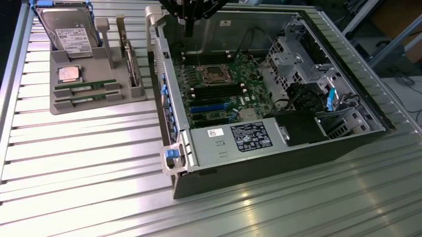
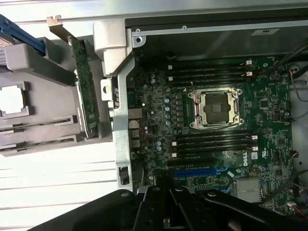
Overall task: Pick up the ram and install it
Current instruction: 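Reach for the ram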
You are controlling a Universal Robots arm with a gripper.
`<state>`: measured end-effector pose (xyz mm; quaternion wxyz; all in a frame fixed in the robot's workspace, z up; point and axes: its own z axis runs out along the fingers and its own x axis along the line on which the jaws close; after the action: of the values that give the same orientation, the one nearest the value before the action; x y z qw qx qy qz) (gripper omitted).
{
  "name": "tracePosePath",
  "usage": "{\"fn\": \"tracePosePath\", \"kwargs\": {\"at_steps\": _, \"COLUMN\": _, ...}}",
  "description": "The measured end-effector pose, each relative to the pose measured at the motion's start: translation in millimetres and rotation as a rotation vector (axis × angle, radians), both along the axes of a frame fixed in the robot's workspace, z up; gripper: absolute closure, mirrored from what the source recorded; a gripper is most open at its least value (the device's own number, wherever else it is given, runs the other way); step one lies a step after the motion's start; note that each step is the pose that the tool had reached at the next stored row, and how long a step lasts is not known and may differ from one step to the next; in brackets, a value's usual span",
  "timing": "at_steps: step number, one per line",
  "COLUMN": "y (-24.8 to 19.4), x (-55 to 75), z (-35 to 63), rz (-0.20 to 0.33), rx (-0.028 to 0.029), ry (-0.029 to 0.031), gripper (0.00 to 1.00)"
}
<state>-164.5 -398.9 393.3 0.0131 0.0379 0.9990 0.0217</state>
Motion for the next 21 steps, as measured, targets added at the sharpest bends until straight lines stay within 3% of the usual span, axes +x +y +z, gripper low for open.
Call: {"fn": "tracePosePath", "kwargs": {"at_steps": 21, "y": 0.0, "x": -18.5, "z": 0.0, "rz": 0.0, "rx": 0.0, "ry": 0.0, "gripper": 0.9}}
